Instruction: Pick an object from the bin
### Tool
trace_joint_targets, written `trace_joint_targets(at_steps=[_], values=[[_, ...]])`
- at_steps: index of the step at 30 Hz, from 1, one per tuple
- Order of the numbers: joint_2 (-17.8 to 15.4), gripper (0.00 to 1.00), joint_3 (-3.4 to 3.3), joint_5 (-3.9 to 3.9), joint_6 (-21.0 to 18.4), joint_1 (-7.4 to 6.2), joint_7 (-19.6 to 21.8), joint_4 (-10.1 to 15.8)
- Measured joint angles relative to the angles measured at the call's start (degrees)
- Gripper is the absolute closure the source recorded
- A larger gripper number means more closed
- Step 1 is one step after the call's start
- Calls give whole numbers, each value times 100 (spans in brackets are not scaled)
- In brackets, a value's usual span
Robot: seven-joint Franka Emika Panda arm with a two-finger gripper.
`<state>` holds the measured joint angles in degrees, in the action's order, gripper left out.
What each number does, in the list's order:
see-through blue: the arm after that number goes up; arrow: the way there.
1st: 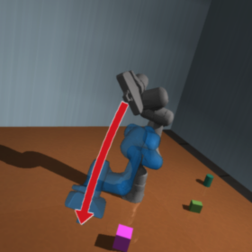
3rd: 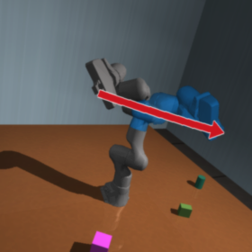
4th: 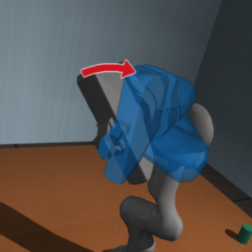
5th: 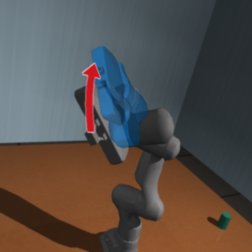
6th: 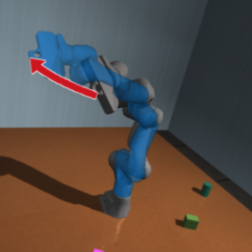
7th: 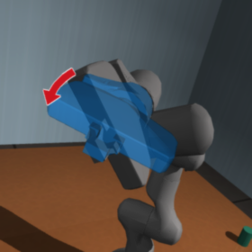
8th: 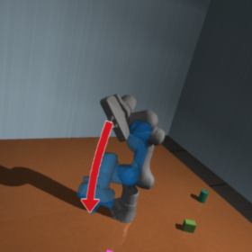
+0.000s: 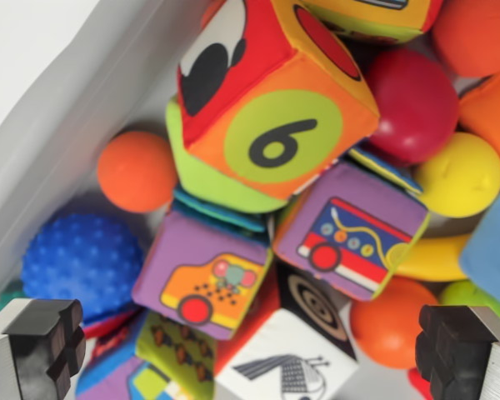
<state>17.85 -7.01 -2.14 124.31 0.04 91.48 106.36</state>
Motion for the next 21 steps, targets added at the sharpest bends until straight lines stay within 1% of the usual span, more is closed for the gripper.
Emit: trace_joint_targets(at_steps=[12,21], values=[[237,0,-137,-95,81,1,743,-123],[434,0,-246,-187,153,3,1334,-226]])
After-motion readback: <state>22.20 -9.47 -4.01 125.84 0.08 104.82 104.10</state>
